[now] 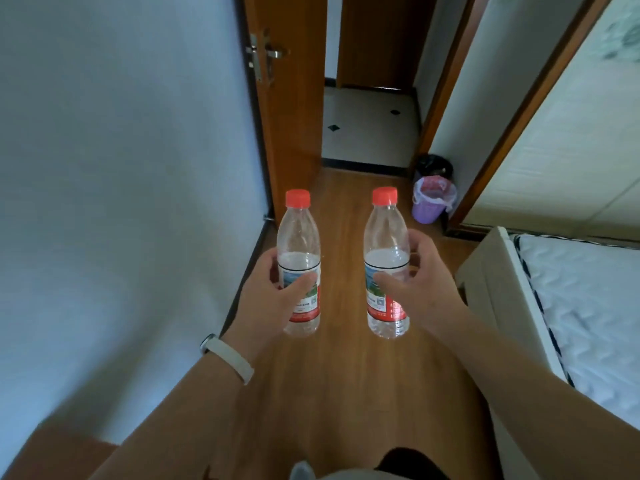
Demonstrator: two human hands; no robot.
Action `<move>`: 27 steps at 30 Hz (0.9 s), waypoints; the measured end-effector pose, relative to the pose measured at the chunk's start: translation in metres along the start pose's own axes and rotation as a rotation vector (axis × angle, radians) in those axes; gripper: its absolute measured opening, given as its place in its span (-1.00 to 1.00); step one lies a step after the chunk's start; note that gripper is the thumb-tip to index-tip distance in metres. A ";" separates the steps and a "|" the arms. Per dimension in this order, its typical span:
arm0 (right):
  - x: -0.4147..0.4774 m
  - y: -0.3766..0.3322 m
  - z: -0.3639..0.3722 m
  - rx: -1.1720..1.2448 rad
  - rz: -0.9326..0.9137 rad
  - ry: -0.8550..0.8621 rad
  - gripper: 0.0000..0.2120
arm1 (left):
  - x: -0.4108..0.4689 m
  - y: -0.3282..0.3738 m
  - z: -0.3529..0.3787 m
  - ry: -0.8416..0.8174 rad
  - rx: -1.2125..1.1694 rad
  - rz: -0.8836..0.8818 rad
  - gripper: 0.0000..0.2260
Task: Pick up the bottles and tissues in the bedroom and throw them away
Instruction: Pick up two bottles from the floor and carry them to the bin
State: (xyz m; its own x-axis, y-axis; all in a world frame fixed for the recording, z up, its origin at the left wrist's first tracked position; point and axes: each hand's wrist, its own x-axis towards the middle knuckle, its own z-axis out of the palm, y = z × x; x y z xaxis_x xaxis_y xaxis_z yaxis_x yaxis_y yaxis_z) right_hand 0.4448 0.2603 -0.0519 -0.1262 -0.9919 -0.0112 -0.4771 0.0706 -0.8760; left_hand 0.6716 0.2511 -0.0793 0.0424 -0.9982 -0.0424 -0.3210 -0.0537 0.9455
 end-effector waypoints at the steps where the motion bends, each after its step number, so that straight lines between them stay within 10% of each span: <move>1: 0.007 -0.001 -0.003 -0.002 0.015 0.024 -0.36 | 0.011 0.003 0.001 -0.012 -0.003 0.009 -0.62; 27: 0.360 0.100 -0.184 0.140 0.097 0.127 -0.40 | 0.333 0.114 0.247 -0.155 0.127 0.003 -0.58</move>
State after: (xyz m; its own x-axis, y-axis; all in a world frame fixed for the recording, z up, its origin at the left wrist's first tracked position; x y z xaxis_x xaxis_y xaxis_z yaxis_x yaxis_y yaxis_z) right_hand 0.1910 -0.0707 -0.0550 -0.2782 -0.9594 -0.0460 -0.3330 0.1413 -0.9323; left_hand 0.4154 -0.0936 -0.0648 -0.1012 -0.9900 -0.0982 -0.4385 -0.0442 0.8977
